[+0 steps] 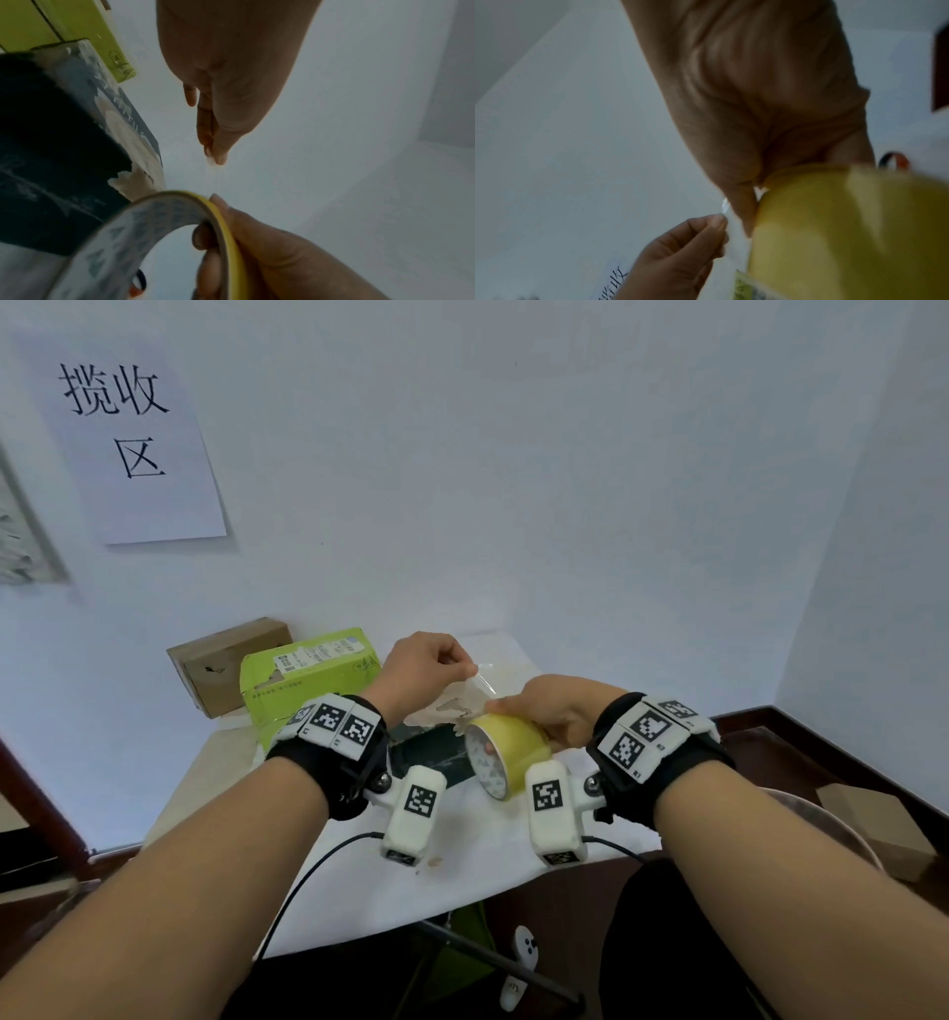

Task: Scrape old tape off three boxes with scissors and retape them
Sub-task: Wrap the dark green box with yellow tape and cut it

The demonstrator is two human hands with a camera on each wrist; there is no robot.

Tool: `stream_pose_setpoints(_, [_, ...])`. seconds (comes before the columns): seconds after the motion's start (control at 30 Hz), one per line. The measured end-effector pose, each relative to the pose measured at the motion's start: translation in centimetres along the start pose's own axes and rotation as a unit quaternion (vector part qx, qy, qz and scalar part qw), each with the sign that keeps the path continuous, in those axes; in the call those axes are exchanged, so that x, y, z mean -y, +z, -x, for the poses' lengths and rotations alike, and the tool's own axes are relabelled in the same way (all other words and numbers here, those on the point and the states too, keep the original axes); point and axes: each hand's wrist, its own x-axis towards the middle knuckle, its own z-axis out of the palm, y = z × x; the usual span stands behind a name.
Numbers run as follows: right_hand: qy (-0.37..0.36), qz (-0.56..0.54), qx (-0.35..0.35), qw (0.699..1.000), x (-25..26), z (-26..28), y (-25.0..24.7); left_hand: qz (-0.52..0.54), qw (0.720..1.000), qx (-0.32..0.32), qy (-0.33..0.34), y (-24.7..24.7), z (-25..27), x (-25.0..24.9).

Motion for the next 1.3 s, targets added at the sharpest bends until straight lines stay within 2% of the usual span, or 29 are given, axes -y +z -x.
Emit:
stream_pose_setpoints(0.17, [-0.006, 0.078, -0.038, 0.996, 0.1, -0.3, 0.0, 0.001, 1.000, -0.019, -0.016, 0.1, -0.3, 0.6])
stream_pose_setpoints(0.27, [0.000, -0.053, 0.040, 0.998, -0.2, 0.0, 0.3, -0.021, 0.998, -0.034, -0.039, 0.1, -0.5, 1.8])
stream_pose_setpoints(0.37, [-0.012, -0.073, 0.092, 0.993, -0.6, 0.1, 0.1, -0.017, 0.998, -0.024, -0.060, -0.1, -0.6, 3.3])
stream_pose_setpoints(0.53, [-0.011, -0.011, 0.069, 0.998, -0.8, -0.4, 0.6, -0.031, 0.999, 0.001, -0.032, -0.4, -1.0, 2.6])
stream_pose_setpoints(0.63, [0.009, 0.026, 0.043, 0.999, -1.3, -0.9, 0.8, 0.002, 0.999, -0.020, -0.039, -1.0, -1.3, 2.5])
stream_pose_setpoints(0.77, [0.031, 0.050, 0.027, 0.998, -1.3, -1.1, 0.6, -0.006, 1.000, -0.008, -0.027, -1.2, -2.0, 2.1])
stream_pose_setpoints(0.93, [0.026, 0.101, 0.000, 0.995, -1.1, -1.3, 0.3, 0.041, 0.996, 0.039, -0.068, -1.2, -3.2, 2.6])
stream_pose_setpoints(1.13, [0.045, 0.067, 0.023, 0.996, -0.7, -1.7, 0.6, 0.047, 0.987, 0.095, -0.119, -1.3, -4.0, 2.9])
stream_pose_setpoints(1.3, [0.060, 0.045, 0.038, 0.996, -0.3, -2.3, 0.8, 0.015, 0.989, 0.085, -0.120, -1.3, -4.7, 3.4])
